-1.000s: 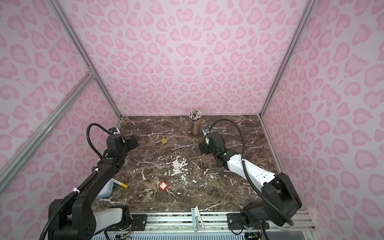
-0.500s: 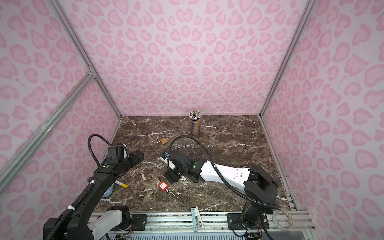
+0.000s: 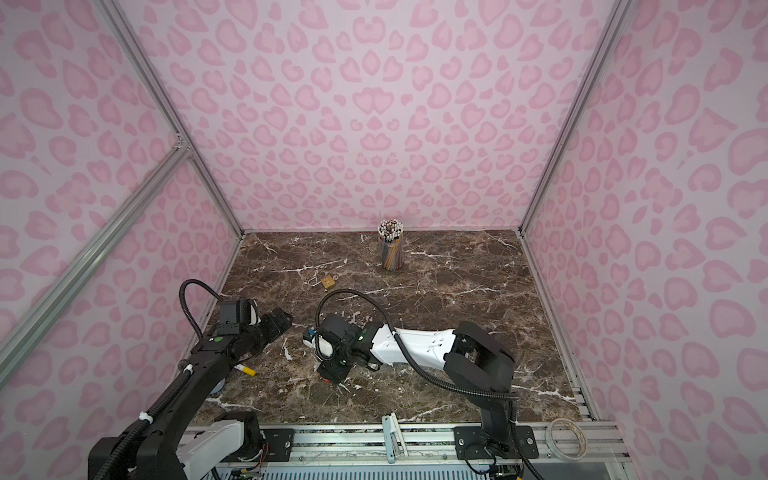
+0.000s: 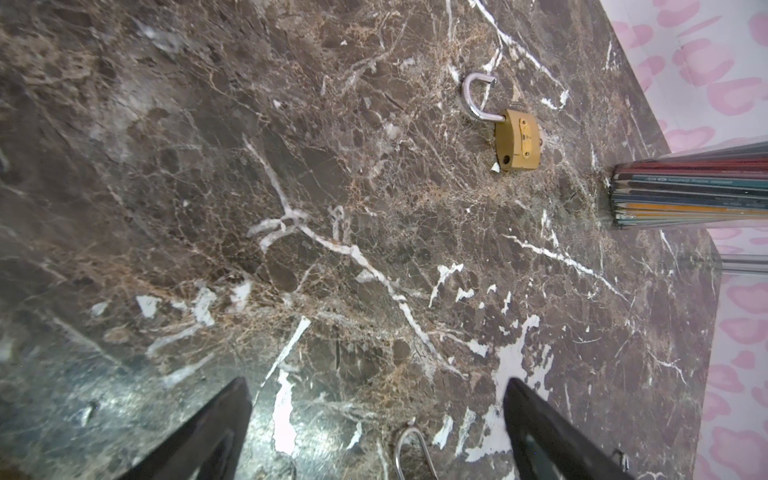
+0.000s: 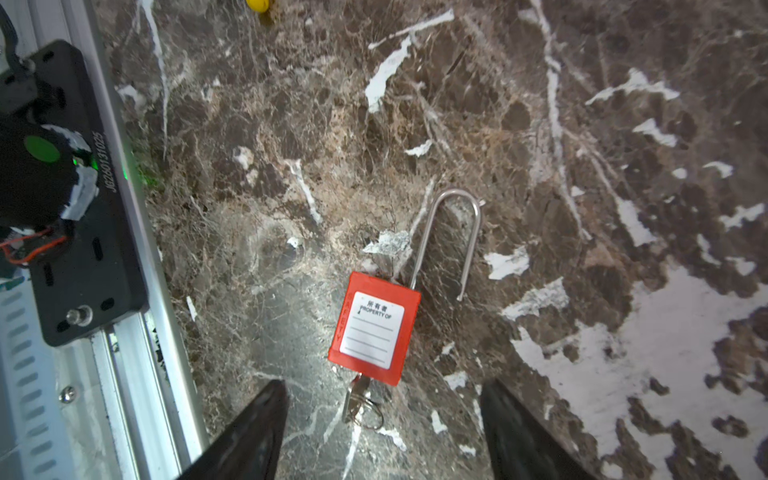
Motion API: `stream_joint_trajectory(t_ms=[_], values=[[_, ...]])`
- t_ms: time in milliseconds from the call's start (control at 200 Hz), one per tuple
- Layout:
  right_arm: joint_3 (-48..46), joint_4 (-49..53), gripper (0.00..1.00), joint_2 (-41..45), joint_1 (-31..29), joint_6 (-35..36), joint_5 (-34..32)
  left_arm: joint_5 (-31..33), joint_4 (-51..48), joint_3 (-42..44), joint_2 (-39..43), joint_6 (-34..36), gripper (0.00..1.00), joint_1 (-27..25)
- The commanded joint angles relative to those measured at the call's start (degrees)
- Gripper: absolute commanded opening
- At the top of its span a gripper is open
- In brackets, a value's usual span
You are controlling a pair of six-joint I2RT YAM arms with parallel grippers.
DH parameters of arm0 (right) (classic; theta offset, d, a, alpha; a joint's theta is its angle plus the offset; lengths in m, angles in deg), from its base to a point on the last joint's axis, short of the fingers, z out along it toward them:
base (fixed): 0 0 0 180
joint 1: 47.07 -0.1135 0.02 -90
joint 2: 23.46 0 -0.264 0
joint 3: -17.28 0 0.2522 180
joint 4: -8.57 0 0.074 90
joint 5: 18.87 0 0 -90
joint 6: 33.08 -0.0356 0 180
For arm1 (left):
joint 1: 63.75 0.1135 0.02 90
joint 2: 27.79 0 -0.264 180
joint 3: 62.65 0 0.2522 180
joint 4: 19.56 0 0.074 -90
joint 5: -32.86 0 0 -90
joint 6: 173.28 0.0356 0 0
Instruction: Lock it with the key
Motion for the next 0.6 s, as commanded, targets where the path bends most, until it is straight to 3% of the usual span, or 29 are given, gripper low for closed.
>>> stream_joint_trajectory(t_ms=[0, 595], values=[[1.02, 2.76, 0.73, -1.78, 0.01, 1.76, -0.44, -0.33, 0.12, 0.91, 0.97, -1.59, 0.96, 0.04], [5.30, 4.91, 0.63, -8.09, -0.82, 2.71, 1.05, -1.91, 0.09, 1.22, 1.64, -1.27, 0.96, 1.00]])
